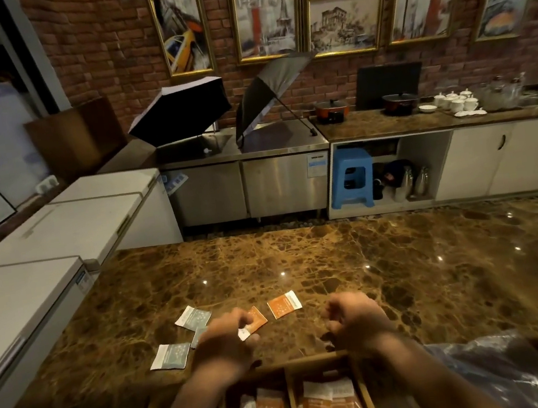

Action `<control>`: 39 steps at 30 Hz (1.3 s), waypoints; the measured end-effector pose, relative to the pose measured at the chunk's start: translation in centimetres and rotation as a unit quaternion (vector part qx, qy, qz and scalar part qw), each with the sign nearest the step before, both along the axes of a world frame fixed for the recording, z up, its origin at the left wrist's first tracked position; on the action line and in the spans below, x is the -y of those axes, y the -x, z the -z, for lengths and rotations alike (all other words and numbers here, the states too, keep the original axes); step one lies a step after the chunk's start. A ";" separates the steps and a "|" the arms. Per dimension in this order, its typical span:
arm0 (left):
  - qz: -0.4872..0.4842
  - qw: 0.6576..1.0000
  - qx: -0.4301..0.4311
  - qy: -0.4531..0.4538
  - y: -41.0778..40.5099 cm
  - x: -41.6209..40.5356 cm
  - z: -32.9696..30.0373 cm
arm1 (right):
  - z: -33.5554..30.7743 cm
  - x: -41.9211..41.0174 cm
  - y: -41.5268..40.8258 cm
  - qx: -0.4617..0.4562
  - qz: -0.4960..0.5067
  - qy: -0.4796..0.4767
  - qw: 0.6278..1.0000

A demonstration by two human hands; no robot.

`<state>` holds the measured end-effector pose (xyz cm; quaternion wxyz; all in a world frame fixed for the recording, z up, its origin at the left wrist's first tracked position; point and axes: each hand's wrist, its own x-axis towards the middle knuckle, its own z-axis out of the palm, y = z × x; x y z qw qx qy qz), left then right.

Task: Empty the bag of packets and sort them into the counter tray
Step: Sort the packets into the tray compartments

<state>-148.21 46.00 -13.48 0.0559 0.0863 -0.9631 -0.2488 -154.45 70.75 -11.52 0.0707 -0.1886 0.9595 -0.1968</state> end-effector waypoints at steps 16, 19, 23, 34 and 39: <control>0.075 0.978 0.062 0.183 4.3 1.5 2.4 | 2.4 7.8 4.5 0.028 -0.105 -0.049 0.993; 0.066 0.978 0.052 0.191 4.2 1.3 1.9 | 2.8 7.7 4.6 0.012 -0.109 -0.089 0.990; 0.036 0.992 0.034 0.117 3.8 1.7 1.8 | 3.5 7.5 4.7 -0.029 -0.083 -0.107 0.990; -0.031 0.994 -0.056 -0.083 0.5 1.7 -1.7 | 2.5 5.6 2.9 0.062 0.052 0.017 0.997; -0.009 0.988 -0.023 -0.154 -1.6 1.3 -3.5 | 0.7 4.4 1.3 0.066 0.093 0.124 0.986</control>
